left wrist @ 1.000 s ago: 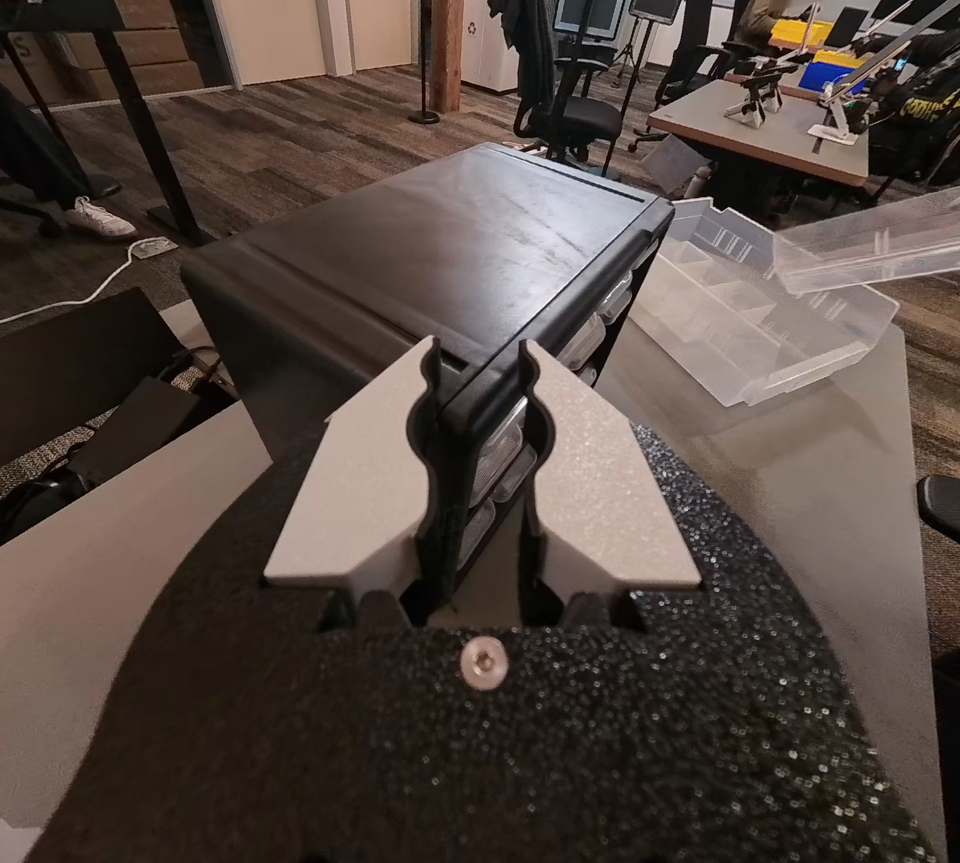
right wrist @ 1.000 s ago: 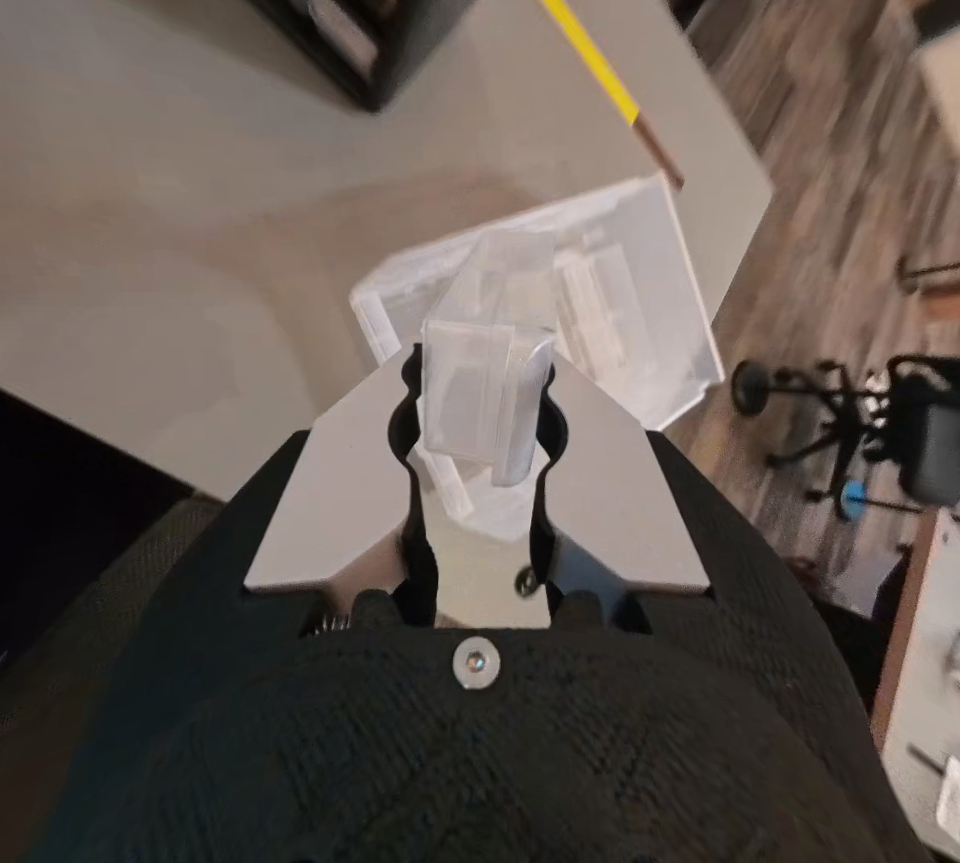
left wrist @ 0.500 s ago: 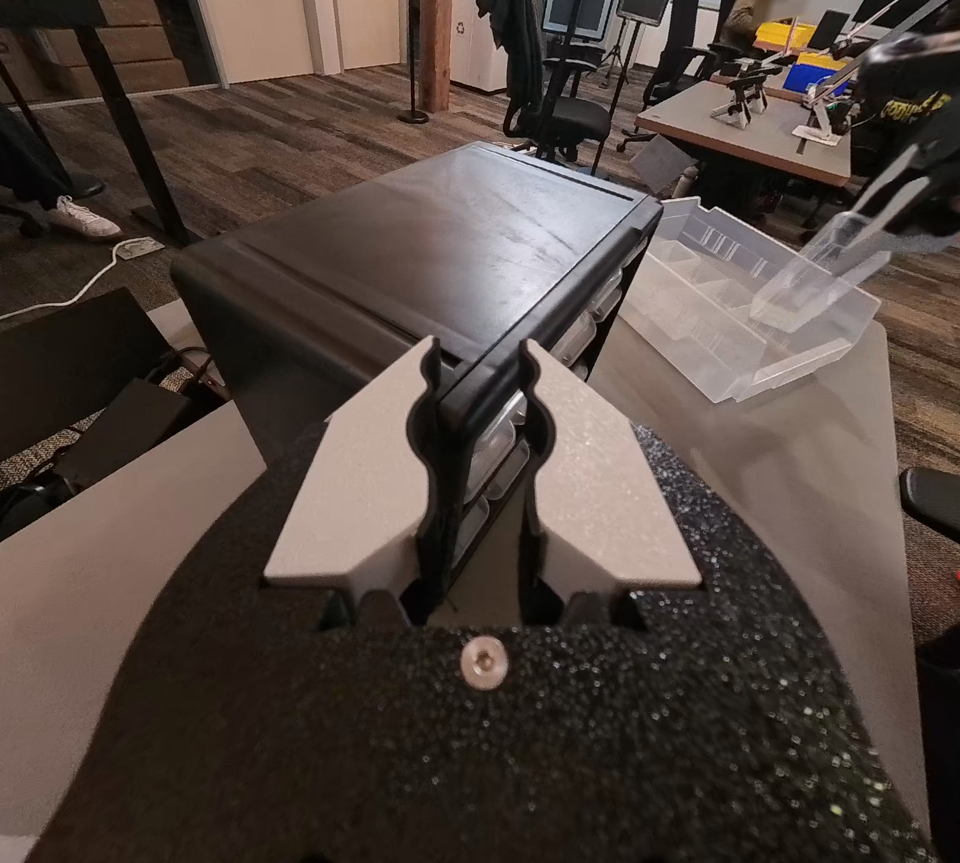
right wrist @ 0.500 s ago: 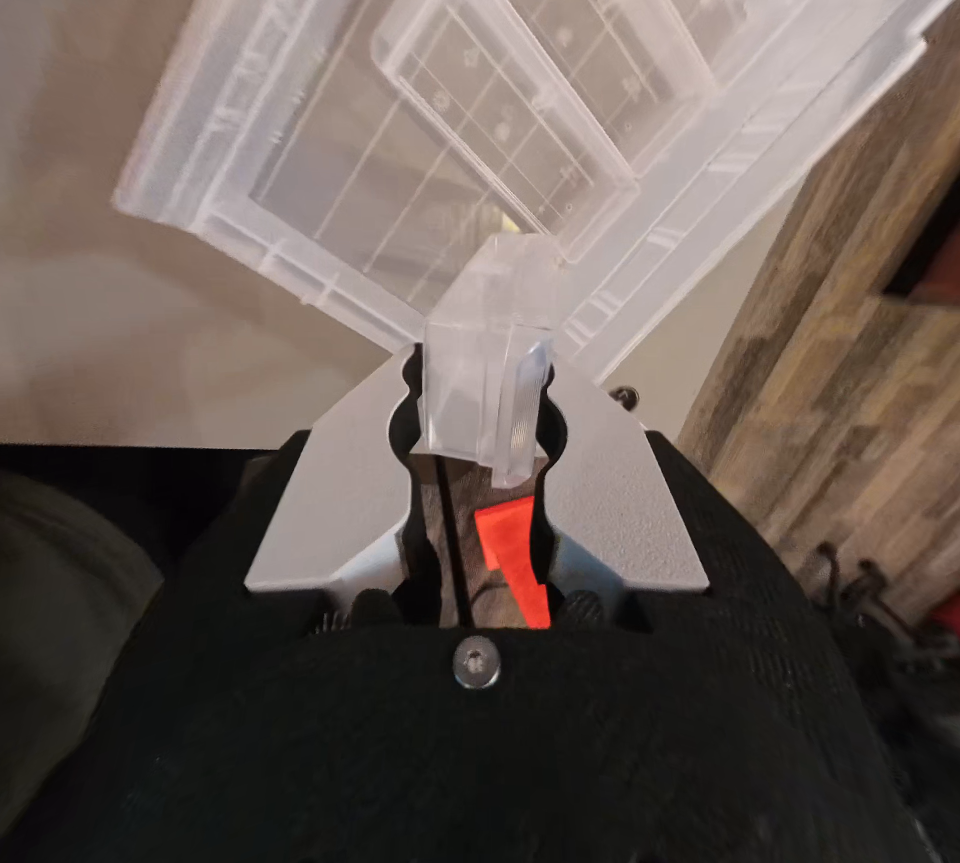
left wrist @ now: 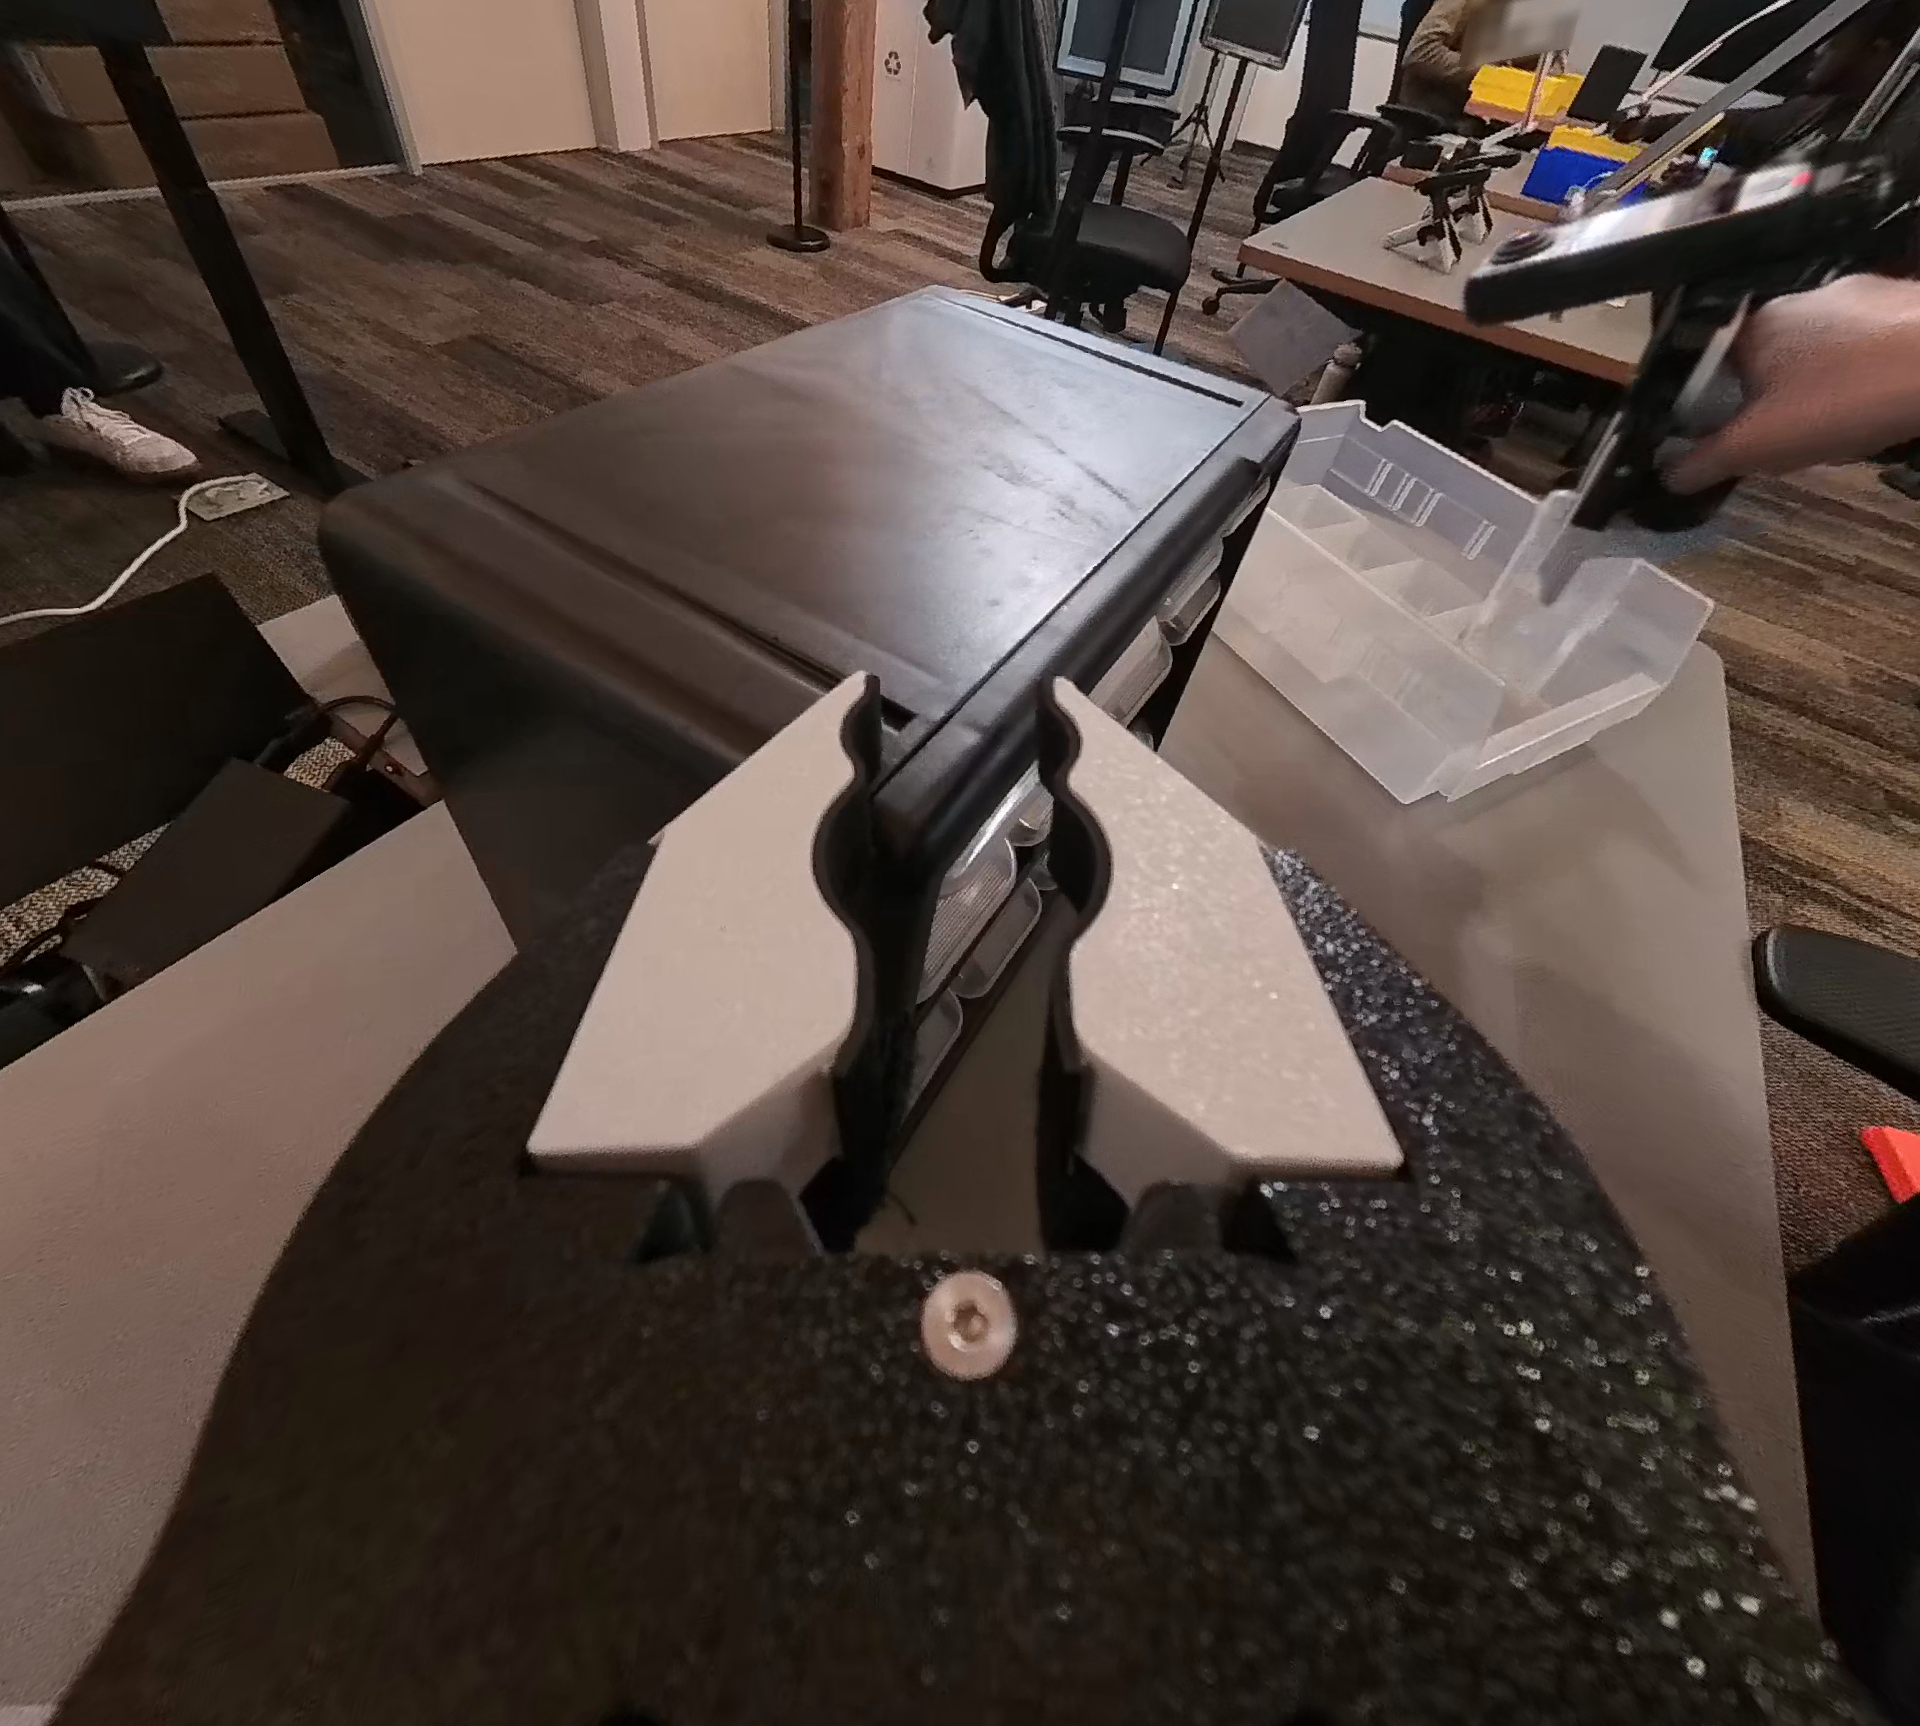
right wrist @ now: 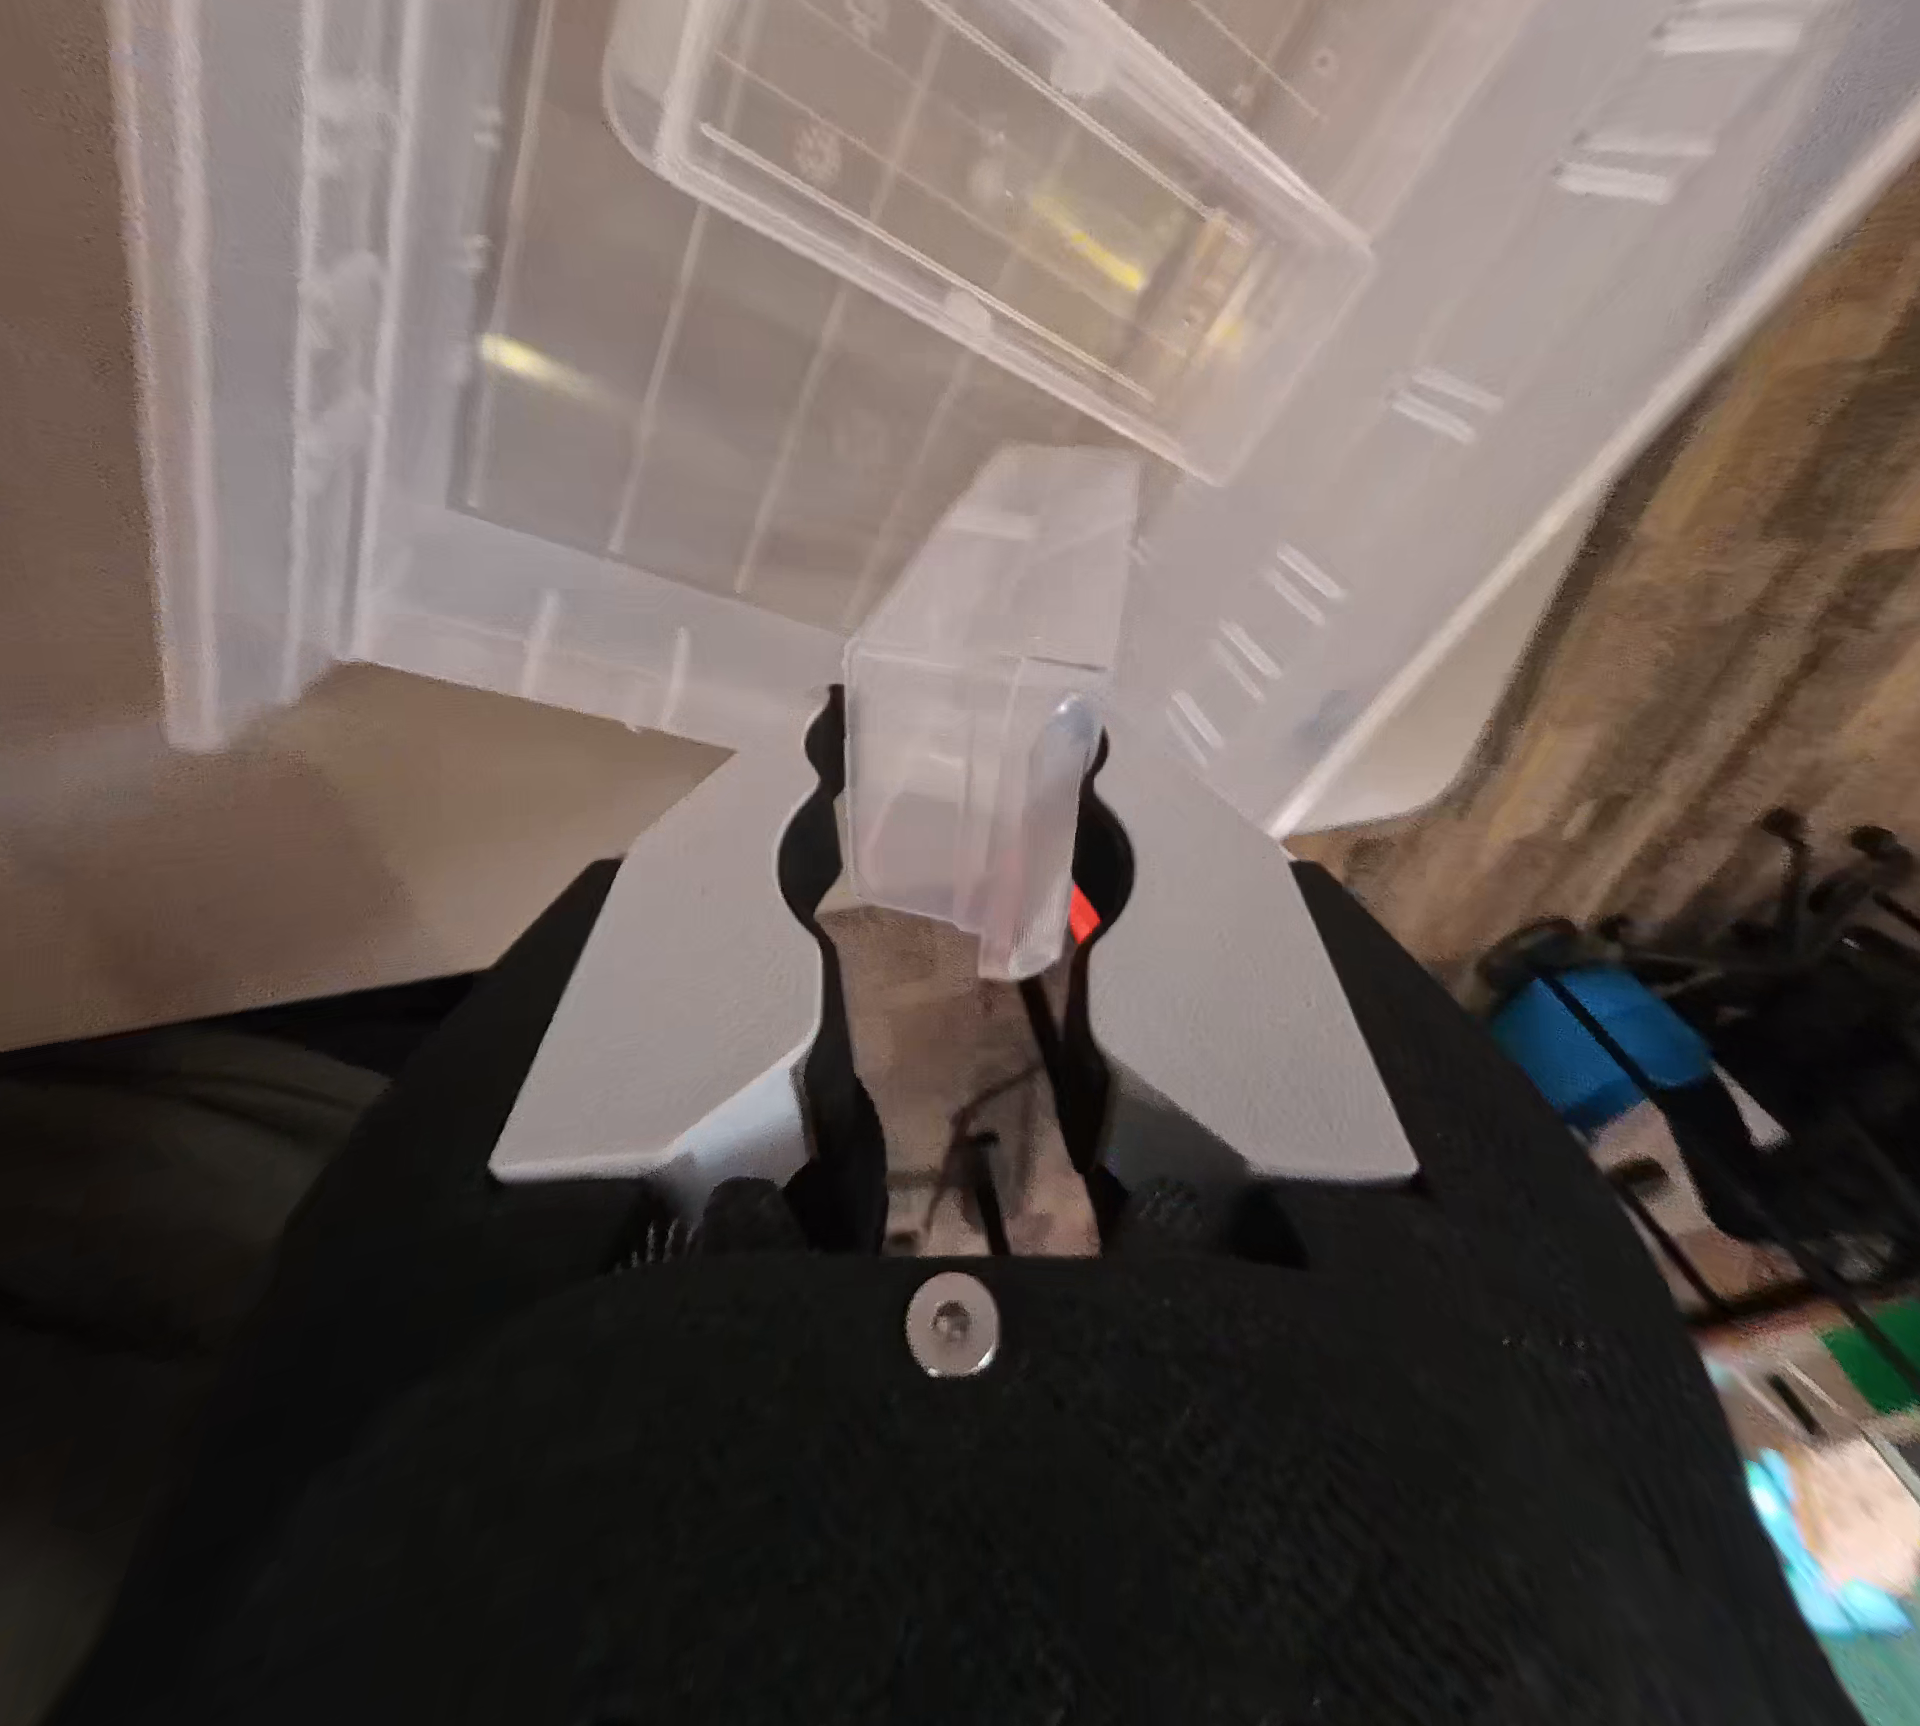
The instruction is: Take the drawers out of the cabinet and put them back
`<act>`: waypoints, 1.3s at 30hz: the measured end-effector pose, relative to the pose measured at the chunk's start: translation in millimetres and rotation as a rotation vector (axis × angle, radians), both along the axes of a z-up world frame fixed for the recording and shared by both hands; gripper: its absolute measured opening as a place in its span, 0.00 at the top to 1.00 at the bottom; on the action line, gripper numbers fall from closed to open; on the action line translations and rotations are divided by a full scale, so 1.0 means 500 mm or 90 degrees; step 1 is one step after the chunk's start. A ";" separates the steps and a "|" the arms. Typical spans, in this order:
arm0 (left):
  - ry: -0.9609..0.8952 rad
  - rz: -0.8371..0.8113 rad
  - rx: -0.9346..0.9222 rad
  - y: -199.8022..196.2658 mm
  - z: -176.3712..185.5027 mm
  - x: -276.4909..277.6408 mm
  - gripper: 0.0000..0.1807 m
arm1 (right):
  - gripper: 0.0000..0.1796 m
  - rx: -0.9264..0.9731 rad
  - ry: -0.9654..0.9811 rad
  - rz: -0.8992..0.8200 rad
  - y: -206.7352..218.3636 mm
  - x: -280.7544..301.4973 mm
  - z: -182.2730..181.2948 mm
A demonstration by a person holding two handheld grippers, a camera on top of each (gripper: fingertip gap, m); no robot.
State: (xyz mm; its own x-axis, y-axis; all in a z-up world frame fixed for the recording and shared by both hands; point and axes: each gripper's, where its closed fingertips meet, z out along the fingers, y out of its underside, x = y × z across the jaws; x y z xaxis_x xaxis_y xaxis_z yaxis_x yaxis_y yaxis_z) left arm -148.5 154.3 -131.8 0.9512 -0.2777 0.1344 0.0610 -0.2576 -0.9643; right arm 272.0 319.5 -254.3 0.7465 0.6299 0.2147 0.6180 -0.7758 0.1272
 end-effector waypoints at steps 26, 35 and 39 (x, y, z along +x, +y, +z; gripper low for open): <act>0.029 0.039 -0.008 0.008 -0.002 -0.007 0.83 | 0.63 0.680 0.741 0.347 -0.063 -0.248 0.257; 0.083 0.275 0.056 -0.087 0.075 -0.070 0.73 | 0.57 0.737 0.401 0.114 0.061 0.037 0.125; 0.131 0.448 0.013 -0.209 0.031 -0.122 0.62 | 0.67 0.642 0.465 -0.004 0.067 0.105 0.039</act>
State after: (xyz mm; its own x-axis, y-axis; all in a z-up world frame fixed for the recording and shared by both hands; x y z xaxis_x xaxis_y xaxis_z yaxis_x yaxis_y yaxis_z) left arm -209.7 49.8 -116.4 0.9111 0.4072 -0.0641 0.0229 -0.2052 -0.9784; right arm 324.6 353.1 -234.9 0.8969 0.4213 0.1343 0.2898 -0.3309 -0.8981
